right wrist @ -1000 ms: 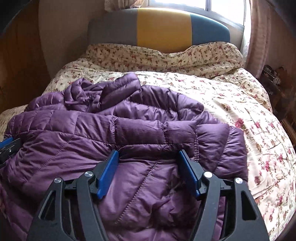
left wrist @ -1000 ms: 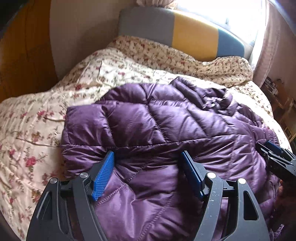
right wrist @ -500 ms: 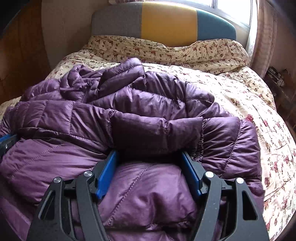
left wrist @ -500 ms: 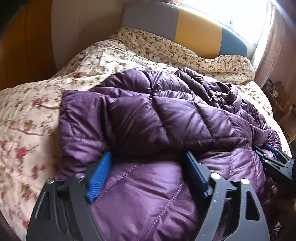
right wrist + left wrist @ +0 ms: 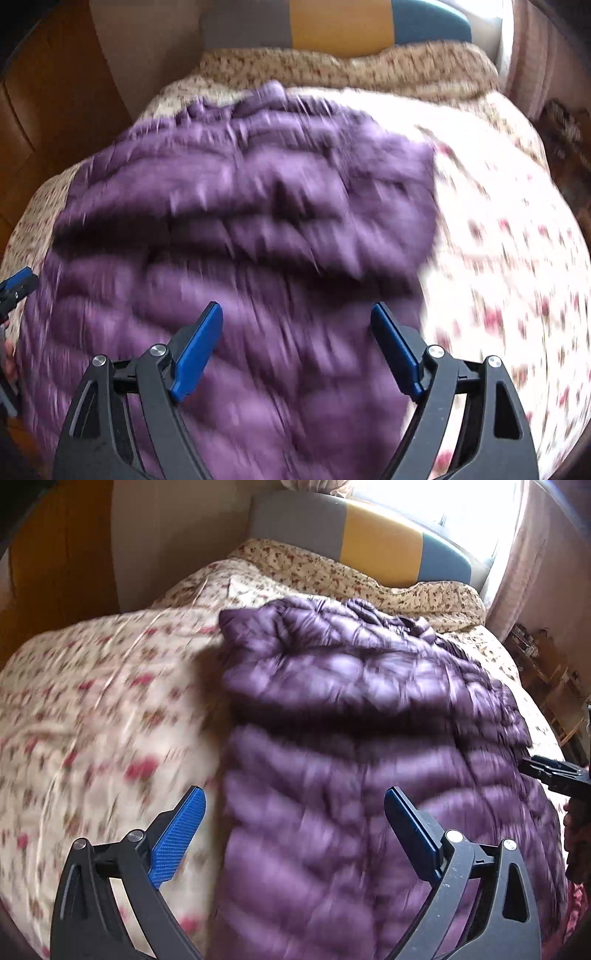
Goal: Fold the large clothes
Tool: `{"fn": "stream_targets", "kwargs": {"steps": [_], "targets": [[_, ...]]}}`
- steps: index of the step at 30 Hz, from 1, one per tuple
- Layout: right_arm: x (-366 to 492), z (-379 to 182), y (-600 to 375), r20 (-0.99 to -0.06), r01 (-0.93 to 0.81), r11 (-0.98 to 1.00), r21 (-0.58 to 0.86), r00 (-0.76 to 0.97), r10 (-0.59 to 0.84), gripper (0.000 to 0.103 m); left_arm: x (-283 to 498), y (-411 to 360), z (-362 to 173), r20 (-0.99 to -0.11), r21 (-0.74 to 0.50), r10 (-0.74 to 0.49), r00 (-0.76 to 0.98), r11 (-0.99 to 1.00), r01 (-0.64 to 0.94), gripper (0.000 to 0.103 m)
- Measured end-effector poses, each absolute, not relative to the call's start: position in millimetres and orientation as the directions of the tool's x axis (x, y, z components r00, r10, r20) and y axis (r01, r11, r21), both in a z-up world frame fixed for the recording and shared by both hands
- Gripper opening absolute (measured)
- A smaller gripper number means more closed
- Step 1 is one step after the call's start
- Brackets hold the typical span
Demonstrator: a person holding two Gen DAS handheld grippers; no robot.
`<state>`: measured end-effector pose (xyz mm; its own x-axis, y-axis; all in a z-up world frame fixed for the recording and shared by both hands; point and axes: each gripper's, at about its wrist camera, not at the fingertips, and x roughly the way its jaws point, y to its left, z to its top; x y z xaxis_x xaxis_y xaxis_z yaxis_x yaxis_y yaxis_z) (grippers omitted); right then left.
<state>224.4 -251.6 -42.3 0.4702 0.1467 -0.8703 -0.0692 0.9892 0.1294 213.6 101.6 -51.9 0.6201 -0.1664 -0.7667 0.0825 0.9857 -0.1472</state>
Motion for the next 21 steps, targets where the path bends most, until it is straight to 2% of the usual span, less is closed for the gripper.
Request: {"fn": "stream_targets", "kwargs": {"steps": [6, 8, 12, 15, 17, 19, 20, 21], "targets": [[142.7, -52.4, -283.2, -0.905, -0.048, 0.984, 0.17, 0.389, 0.175, 0.082, 144.0, 131.7, -63.5, -0.786, -0.175, -0.158, 0.597, 0.984, 0.03, 0.095], [114.4, -54.9, -289.0, -0.906, -0.044, 0.978, 0.203, 0.37, 0.204, 0.082, 123.5, 135.8, -68.0, -0.791, -0.192, -0.173, 0.586, 0.981, 0.03, 0.086], [72.1, -53.7, -296.3, -0.895, -0.039, 0.961, 0.275, 0.354, 0.27, 0.082, 79.9, 144.4, -77.2, -0.796, -0.255, -0.219, 0.564, 0.967, 0.015, 0.075], [52.0, -53.9, -290.3, -0.89, -0.067, 0.95, 0.307, 0.334, 0.311, 0.075, 60.0, 145.1, -81.5, -0.794, -0.29, -0.246, 0.556, 0.957, 0.011, 0.072], [41.1, -52.9, -284.5, -0.888, -0.101, 0.948, 0.301, 0.334, 0.317, 0.065, 48.7, 142.1, -84.0, -0.789, -0.312, -0.274, 0.55, 0.95, 0.025, 0.065], [37.5, -50.1, -282.6, -0.878, -0.119, 0.936, 0.331, 0.326, 0.352, 0.041, 40.8, 136.3, -83.9, -0.783, -0.301, -0.28, 0.555, 0.952, 0.055, 0.048], [35.7, -47.3, -280.1, -0.873, -0.14, 0.931, 0.336, 0.324, 0.364, 0.034, 38.1, 134.7, -82.8, -0.779, -0.301, -0.285, 0.558, 0.951, 0.066, 0.042], [39.1, -45.0, -277.2, -0.87, -0.153, 0.929, 0.336, 0.327, 0.368, 0.023, 35.0, 132.3, -80.9, -0.772, -0.306, -0.298, 0.562, 0.949, 0.083, 0.03]]}}
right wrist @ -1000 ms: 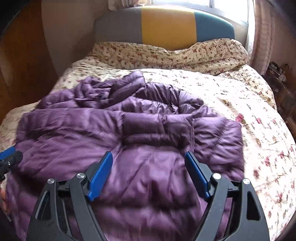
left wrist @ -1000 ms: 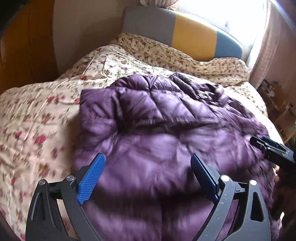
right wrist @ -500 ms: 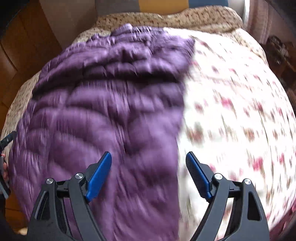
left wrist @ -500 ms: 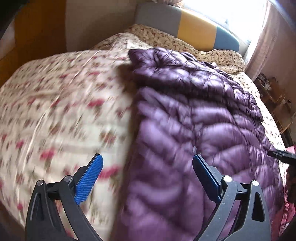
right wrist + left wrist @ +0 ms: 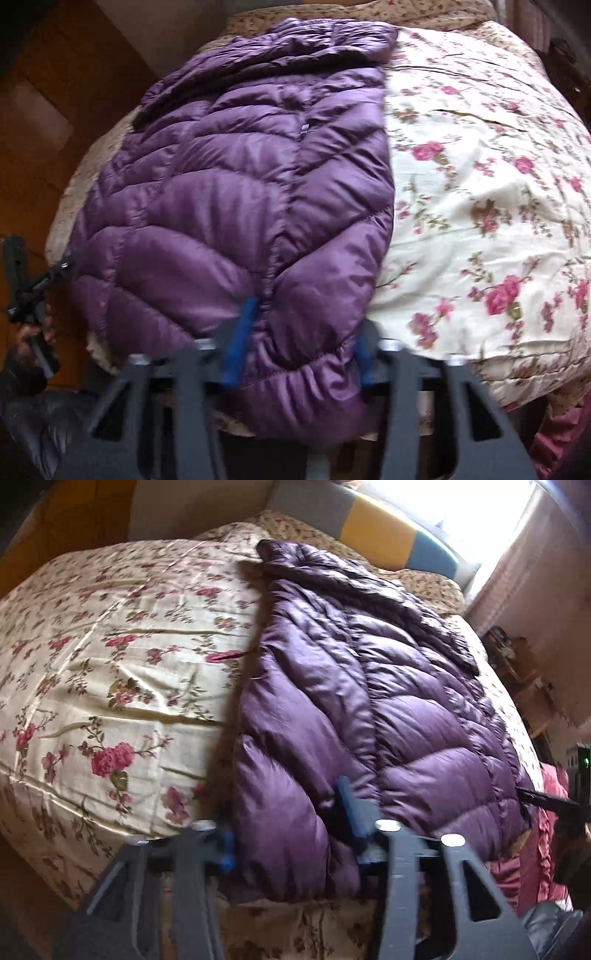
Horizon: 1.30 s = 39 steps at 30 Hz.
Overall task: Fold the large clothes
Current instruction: 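Grasp the jacket hem with both grippers and lift it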
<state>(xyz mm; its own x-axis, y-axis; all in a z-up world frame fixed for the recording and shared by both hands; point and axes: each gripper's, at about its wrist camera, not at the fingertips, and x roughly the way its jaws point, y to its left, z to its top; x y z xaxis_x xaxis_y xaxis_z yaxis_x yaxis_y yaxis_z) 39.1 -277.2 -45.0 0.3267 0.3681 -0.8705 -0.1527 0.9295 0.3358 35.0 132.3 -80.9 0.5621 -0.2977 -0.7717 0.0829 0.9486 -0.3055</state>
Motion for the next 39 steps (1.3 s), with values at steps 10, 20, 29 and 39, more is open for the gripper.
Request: {"fn": "stream_targets", "kwargs": {"steps": [10, 20, 29, 39], "targets": [[53.6, 22.4, -271.4, -0.795, -0.253, 0.913, 0.319, 0.454, 0.403, 0.008, 34.4, 126.5, -32.4, -0.711, -0.281, -0.327, 0.622, 0.944, 0.174, 0.009], [107.7, 79.2, -272.4, -0.703, -0.26, 0.924, 0.279, 0.601, 0.381, 0.008, 86.7, 129.0, 26.9, -0.598, -0.342, -0.391, 0.699, 0.914, 0.219, 0.007], [203.7, 87.8, -288.4, -0.666, -0.174, 0.94, 0.294, 0.668, 0.332, 0.007, 189.1, 118.3, 57.5, -0.554, -0.318, -0.384, 0.739, 0.918, 0.238, 0.007], [321.3, 50.7, -301.4, -0.707, -0.026, 0.941, 0.338, 0.653, 0.271, 0.007, 317.1, 110.7, 42.5, -0.62, -0.292, -0.299, 0.725, 0.946, 0.141, 0.006]]}}
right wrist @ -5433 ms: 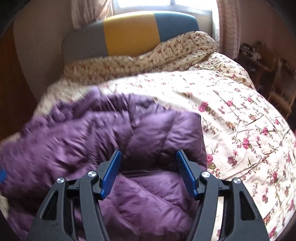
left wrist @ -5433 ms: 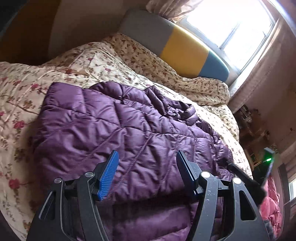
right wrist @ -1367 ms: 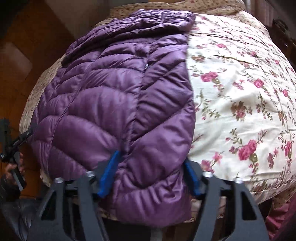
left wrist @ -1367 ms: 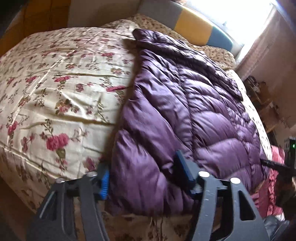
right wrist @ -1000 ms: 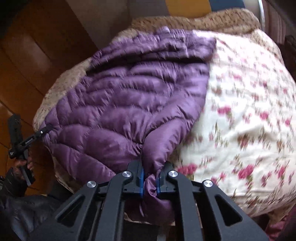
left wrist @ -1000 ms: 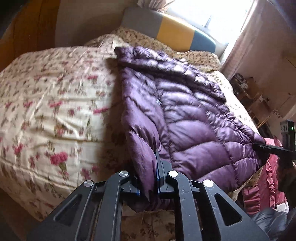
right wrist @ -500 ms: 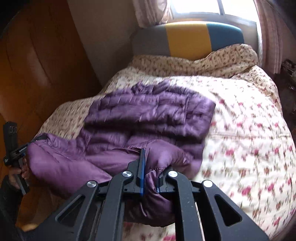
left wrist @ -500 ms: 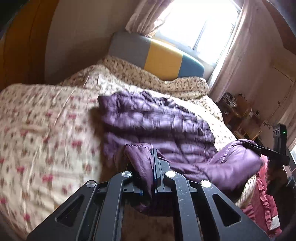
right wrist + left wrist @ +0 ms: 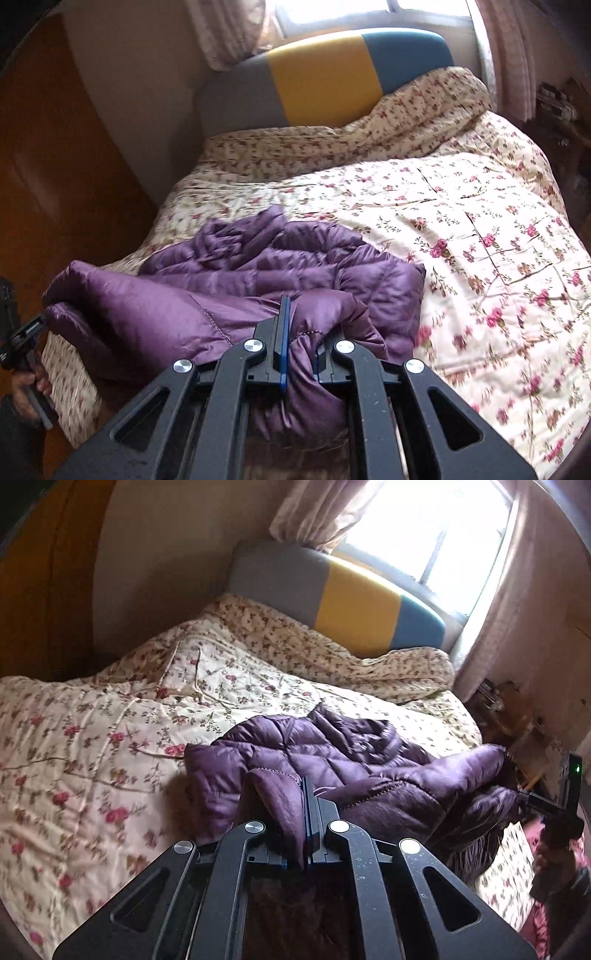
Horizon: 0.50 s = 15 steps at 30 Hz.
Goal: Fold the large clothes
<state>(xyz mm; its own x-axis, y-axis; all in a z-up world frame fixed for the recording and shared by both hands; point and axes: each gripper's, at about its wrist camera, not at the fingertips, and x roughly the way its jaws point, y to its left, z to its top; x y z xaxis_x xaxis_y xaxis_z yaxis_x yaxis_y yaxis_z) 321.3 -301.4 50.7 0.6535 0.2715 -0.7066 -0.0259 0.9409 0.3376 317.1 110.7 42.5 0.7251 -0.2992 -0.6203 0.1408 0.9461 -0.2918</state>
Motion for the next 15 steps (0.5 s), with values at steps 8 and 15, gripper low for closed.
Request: {"fn": "stream_targets", "kwargs": {"steps": [8, 15], "targets": [[365.1, 11.3, -302.6, -0.763, 0.053, 0.94, 0.337, 0.601, 0.24, 0.015, 372.4, 108.8, 5.4, -0.701, -0.298, -0.253, 0.667, 0.953, 0.049, 0.006], [376.7, 5.0, -311.5, -0.757, 0.085, 0.907, 0.412, 0.586, 0.289, 0.045, 389.6, 126.9, 2.4, -0.696, -0.395, -0.318, 0.643, 0.918, 0.026, 0.041]]}}
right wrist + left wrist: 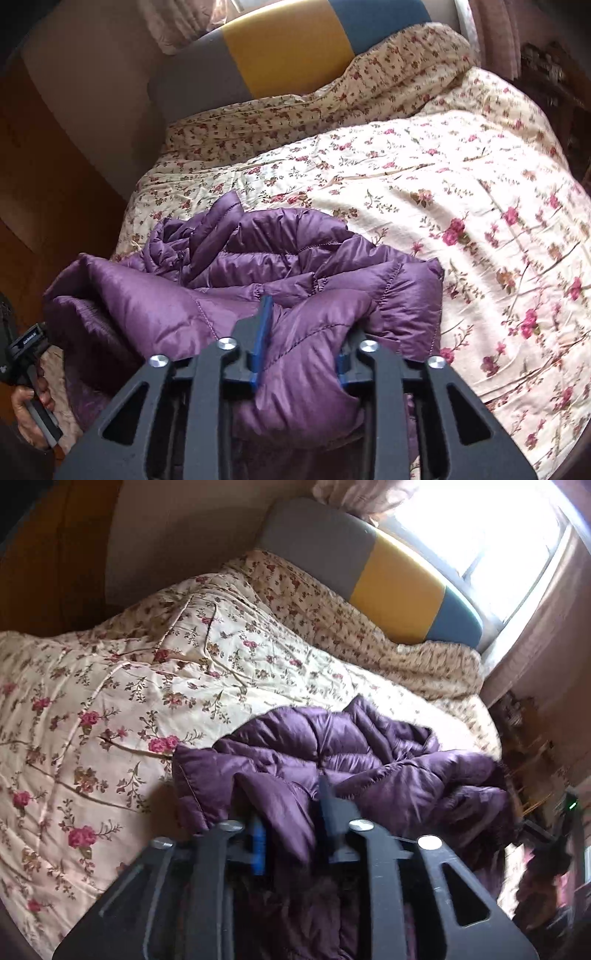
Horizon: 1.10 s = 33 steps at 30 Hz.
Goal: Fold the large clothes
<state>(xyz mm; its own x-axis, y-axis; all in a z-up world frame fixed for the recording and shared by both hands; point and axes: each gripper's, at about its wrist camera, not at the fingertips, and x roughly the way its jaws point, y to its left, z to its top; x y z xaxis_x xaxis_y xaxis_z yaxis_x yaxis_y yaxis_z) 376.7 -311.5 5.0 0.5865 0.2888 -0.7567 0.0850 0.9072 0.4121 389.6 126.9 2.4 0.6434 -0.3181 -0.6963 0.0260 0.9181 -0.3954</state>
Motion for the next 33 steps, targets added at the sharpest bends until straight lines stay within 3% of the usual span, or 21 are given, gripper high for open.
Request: {"fn": "stream_targets", "kwargs": {"steps": [1, 2, 3, 5, 10, 20, 21, 23, 24, 25, 27, 28, 33], "targets": [[376.5, 6.3, -312.9, -0.749, 0.086, 0.9, 0.428, 0.591, 0.3, 0.052, 386.8, 135.5, 6.2, -0.678, -0.421, -0.322, 0.661, 0.907, 0.01, 0.052], [376.8, 8.0, -314.0, -0.742, 0.089, 0.892, 0.442, 0.595, 0.309, 0.055, 384.0, 141.0, 9.1, -0.663, -0.437, -0.324, 0.675, 0.899, 0.002, 0.073], [376.5, 10.0, -314.5, -0.737, 0.09, 0.887, 0.453, 0.598, 0.315, 0.06, 381.3, 146.1, 11.8, -0.654, -0.442, -0.316, 0.687, 0.897, -0.009, 0.077], [374.6, 15.7, -316.6, -0.719, 0.093, 0.869, 0.485, 0.609, 0.336, 0.066, 376.6, 152.0, 12.8, -0.654, -0.449, -0.32, 0.686, 0.893, -0.011, 0.077], [352.6, 37.3, -321.4, -0.674, 0.085, 0.863, 0.498, 0.665, 0.323, 0.096, 344.2, 161.3, -5.4, -0.657, -0.475, -0.35, 0.668, 0.88, -0.006, 0.077], [274.2, -8.6, -333.3, -0.752, 0.133, 0.894, 0.429, 0.6, 0.271, 0.096, 296.2, 152.0, -57.4, -0.638, -0.624, -0.511, 0.576, 0.781, 0.001, 0.077], [269.9, -17.2, -332.7, -0.764, 0.138, 0.893, 0.428, 0.583, 0.276, 0.094, 294.7, 148.9, -59.1, -0.633, -0.634, -0.524, 0.571, 0.774, 0.007, 0.077], [265.3, -33.6, -327.8, -0.786, 0.138, 0.892, 0.43, 0.544, 0.295, 0.074, 294.6, 144.6, -61.5, -0.63, -0.644, -0.542, 0.557, 0.765, 0.016, 0.075], [262.9, -41.3, -323.7, -0.784, 0.127, 0.883, 0.452, 0.527, 0.326, 0.053, 293.3, 141.8, -61.3, -0.623, -0.65, -0.552, 0.554, 0.759, 0.025, 0.068], [259.6, -42.8, -320.0, -0.778, 0.121, 0.877, 0.465, 0.528, 0.34, 0.039, 291.3, 140.9, -61.4, -0.612, -0.663, -0.569, 0.549, 0.748, 0.037, 0.061], [254.0, -36.8, -316.2, -0.76, 0.103, 0.871, 0.48, 0.545, 0.354, 0.02, 283.1, 137.2, -58.1, -0.609, -0.656, -0.574, 0.547, 0.753, 0.06, 0.051], [251.9, -33.7, -315.4, -0.756, 0.098, 0.87, 0.483, 0.548, 0.358, 0.015, 280.0, 136.2, -56.9, -0.608, -0.654, -0.578, 0.545, 0.753, 0.07, 0.048], [228.1, -12.3, -310.3, -0.761, 0.044, 0.891, 0.453, 0.54, 0.36, 0.011, 244.4, 134.4, -49.3, -0.605, -0.648, -0.596, 0.528, 0.754, 0.108, 0.047]]}}
